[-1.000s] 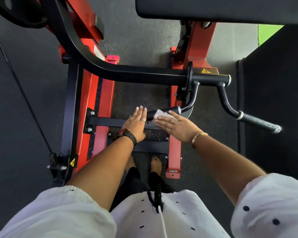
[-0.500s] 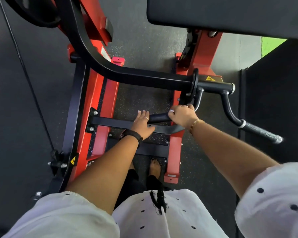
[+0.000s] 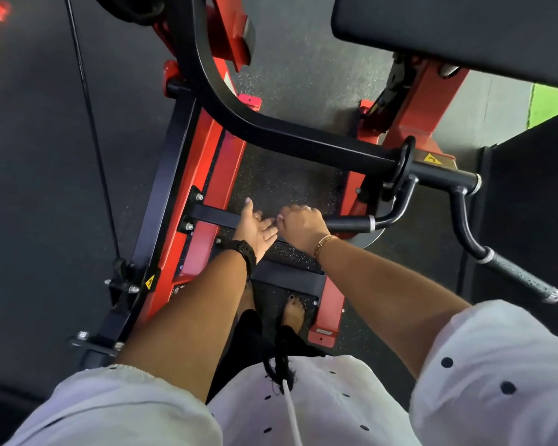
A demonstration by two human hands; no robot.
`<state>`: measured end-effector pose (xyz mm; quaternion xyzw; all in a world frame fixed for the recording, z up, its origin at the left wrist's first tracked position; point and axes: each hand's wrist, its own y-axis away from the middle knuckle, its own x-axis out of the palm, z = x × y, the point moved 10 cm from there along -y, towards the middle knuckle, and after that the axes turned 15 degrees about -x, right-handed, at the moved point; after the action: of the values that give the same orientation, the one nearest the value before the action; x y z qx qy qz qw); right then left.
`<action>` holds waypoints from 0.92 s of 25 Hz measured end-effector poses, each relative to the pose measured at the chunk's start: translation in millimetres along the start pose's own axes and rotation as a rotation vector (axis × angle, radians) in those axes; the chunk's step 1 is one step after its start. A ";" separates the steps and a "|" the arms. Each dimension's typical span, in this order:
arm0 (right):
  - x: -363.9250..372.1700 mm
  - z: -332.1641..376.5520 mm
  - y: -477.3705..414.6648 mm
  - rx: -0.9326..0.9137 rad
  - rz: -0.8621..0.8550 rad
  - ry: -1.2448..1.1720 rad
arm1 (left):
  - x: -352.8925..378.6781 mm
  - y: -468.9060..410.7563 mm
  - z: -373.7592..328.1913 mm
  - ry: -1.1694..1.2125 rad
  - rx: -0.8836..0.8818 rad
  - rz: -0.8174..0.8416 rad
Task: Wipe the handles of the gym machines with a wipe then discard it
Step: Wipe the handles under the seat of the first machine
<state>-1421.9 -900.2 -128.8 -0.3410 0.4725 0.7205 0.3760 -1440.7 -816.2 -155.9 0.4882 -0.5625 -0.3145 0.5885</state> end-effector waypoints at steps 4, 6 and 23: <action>18.2 28.4 13.7 -0.445 0.070 0.468 | -4.6 -5.7 5.4 -0.036 -0.040 -0.034; 21.7 30.6 26.8 -0.620 0.063 0.608 | 2.2 -11.2 12.8 -0.108 -0.079 -0.011; -9.3 -86.6 146.2 -0.631 0.039 0.844 | 84.7 -2.4 27.0 -2.035 0.722 -0.331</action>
<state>-1532.0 -1023.0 -86.6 -0.6894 0.3491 0.6344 0.0187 -1452.2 -900.8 -131.0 0.2131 -0.7723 -0.4626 -0.3798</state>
